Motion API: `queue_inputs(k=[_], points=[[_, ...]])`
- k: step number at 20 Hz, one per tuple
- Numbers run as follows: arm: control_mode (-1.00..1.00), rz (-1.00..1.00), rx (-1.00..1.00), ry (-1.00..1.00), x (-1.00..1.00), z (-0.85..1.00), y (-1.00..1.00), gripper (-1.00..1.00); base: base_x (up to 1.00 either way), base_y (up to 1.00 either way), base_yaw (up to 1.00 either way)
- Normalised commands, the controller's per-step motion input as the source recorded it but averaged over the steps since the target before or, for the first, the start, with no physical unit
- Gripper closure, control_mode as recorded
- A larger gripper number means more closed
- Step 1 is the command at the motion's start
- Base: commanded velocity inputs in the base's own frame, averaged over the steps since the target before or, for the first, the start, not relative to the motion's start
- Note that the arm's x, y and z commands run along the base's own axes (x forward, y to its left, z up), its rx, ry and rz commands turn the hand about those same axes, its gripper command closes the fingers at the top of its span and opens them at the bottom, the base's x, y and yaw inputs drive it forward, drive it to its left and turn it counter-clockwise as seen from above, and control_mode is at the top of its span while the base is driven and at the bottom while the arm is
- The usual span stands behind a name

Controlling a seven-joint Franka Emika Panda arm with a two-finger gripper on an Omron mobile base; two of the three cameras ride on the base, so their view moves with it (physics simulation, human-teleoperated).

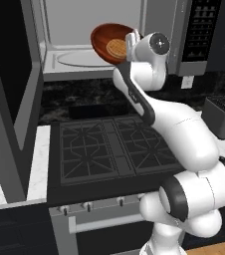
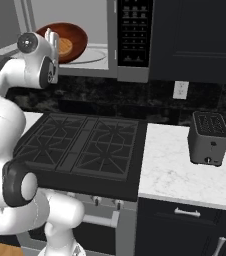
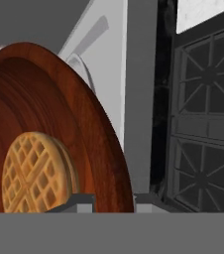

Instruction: Open the microwave, place the bowl with waffle inside the microwave, then close the microwave door and turn it on.

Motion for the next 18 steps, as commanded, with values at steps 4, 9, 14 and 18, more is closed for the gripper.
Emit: queue_inputs(k=[4,9,14,18], points=[[-1.0,0.0,-0.01,0.0,0.56,-0.19,0.07,1.0,0.0,0.0,0.0],[-1.0,0.0,0.0,0.0,0.46,-0.06,0.06,1.0,0.0,0.0,0.0],[-1.0,0.0,0.0,0.0,0.38,0.0,0.07,1.0,0.0,0.0,0.0],[-1.0,0.0,-0.03,0.0,0.46,-0.04,0.17,1.0,0.0,0.0,0.0]])
